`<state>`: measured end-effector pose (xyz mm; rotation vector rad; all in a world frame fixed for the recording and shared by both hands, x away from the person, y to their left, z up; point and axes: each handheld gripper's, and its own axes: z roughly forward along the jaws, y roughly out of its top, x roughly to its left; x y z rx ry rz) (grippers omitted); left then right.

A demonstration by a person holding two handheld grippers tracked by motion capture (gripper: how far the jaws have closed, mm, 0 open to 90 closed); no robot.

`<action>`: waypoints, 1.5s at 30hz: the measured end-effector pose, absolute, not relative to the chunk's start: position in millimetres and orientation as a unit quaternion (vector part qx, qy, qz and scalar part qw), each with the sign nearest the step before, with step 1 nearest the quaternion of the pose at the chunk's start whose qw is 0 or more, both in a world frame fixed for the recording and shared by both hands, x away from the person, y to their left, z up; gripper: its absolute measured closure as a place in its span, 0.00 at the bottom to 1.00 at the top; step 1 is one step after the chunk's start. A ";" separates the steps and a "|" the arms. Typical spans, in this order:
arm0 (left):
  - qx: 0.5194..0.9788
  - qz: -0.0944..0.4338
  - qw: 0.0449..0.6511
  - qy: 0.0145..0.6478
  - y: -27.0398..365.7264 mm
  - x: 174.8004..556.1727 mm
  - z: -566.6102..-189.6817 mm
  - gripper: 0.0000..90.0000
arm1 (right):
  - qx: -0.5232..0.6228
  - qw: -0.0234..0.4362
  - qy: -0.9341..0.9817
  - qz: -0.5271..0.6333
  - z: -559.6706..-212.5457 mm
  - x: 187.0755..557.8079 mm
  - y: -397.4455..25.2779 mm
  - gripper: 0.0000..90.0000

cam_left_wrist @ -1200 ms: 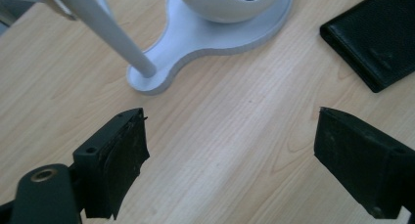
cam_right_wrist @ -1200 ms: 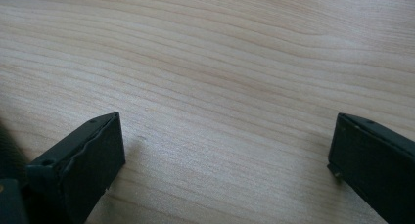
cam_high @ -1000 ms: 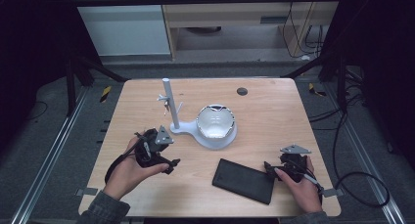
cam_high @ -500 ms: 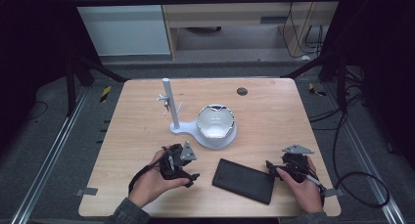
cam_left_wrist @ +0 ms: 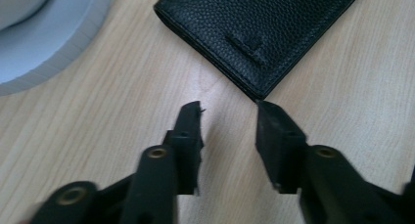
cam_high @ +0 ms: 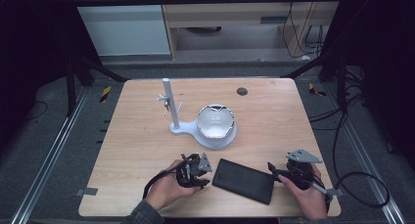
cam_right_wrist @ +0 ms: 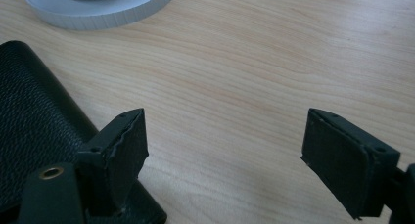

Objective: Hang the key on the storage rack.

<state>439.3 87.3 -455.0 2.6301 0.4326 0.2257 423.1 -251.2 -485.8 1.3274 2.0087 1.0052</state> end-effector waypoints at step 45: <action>0.942 0.064 0.287 0.159 83.6 440.4 -457.0 0.96 | 0.365 0.215 0.807 0.412 -472.3 384.2 -191.4 0.12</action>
